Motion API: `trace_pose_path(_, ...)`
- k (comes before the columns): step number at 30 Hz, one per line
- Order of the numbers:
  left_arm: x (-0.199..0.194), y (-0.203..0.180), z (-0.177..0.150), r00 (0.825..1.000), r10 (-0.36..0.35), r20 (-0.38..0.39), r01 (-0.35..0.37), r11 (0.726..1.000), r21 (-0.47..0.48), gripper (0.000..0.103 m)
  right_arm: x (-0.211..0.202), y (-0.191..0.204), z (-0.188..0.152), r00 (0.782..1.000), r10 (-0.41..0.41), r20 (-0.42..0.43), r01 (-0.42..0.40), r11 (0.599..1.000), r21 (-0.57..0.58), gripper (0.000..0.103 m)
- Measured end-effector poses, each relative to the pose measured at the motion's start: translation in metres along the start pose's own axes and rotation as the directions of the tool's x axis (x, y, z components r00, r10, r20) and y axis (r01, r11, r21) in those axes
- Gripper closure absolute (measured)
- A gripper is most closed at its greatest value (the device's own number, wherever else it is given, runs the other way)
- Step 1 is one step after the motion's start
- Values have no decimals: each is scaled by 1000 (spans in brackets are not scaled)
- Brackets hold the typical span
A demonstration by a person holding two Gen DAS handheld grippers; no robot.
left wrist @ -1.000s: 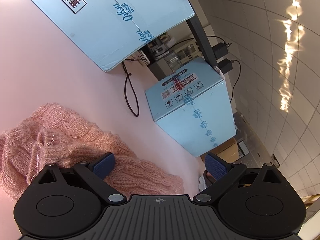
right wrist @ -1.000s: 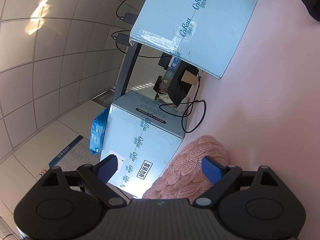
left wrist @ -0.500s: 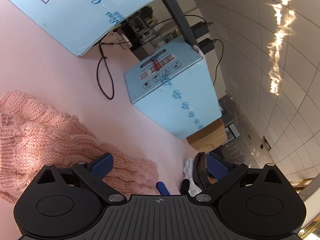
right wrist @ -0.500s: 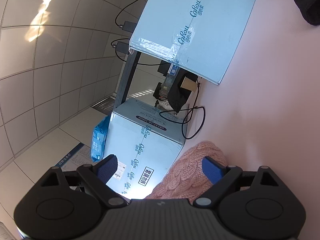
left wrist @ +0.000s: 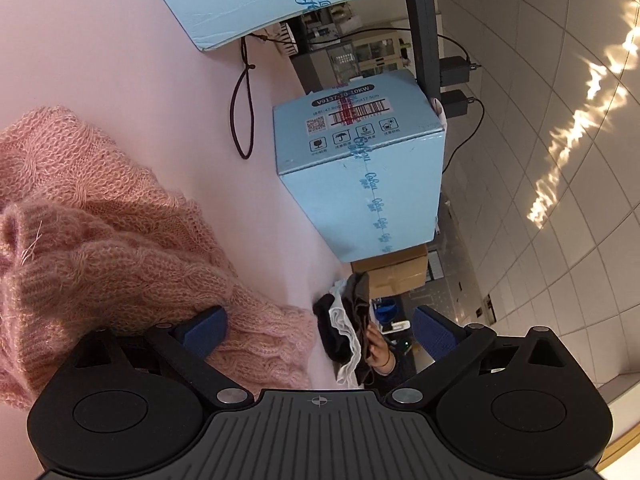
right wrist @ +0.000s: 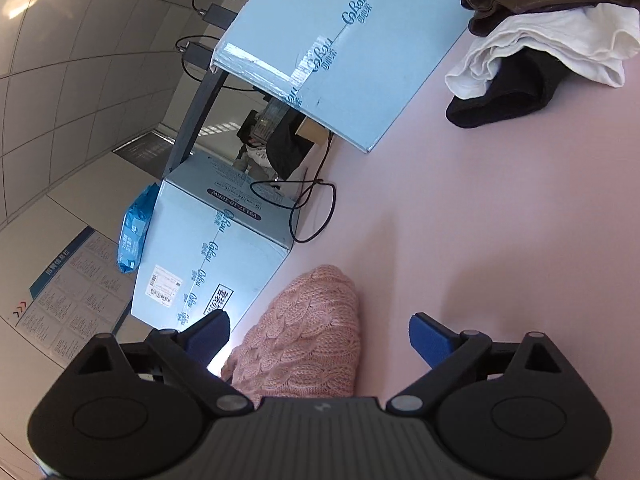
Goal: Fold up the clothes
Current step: 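Push the folded sweater together with both open grippers, then grasp the pink sweater bundle with the right gripper and lift it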
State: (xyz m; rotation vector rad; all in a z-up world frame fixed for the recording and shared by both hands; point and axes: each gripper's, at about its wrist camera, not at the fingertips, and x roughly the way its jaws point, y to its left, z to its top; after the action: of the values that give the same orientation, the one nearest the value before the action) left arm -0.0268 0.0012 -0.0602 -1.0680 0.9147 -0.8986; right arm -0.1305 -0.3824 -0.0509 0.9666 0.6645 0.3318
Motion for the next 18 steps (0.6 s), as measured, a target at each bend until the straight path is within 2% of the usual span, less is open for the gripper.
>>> trace_pose_path(1,0,0,0,1000,-2,-3,2,1000,-1,3,8,2,3,998,-3,-57,4,1000,4,4)
trace_pose_path(3,-1,1,0,1000,-5,-7,5,1000,-3,3,21,8,8,992,-52,-115,50,999,-14,4)
trace_pose_path(9,-1,-1,-1,1000,-5,-1,5,1000,0,3,62,33,14,975,-151,-163,137,986,-98,0)
trace_pose_path(11,-2,0,-1,1000,-12,4,12,1000,-2,3,71,34,18,974,-147,-171,137,988,-67,0)
trace_pose_path(14,-3,2,0,1000,-25,8,25,1000,-8,3,80,30,23,977,-90,-191,88,996,-19,1)
trace_pose_path(15,-3,3,0,1000,-28,9,28,1000,-11,3,81,27,23,979,-74,-192,74,997,-3,10)
trace_pose_path(16,-4,3,0,1000,-29,11,29,999,-13,3,81,25,23,980,-58,-192,62,998,13,35)
trace_pose_path(17,-4,3,0,999,-30,12,30,999,-13,3,87,16,22,974,-30,-226,47,996,71,54)
trace_pose_path(18,-4,3,0,999,-30,12,30,999,-12,3,95,2,18,962,13,-274,31,987,157,79)
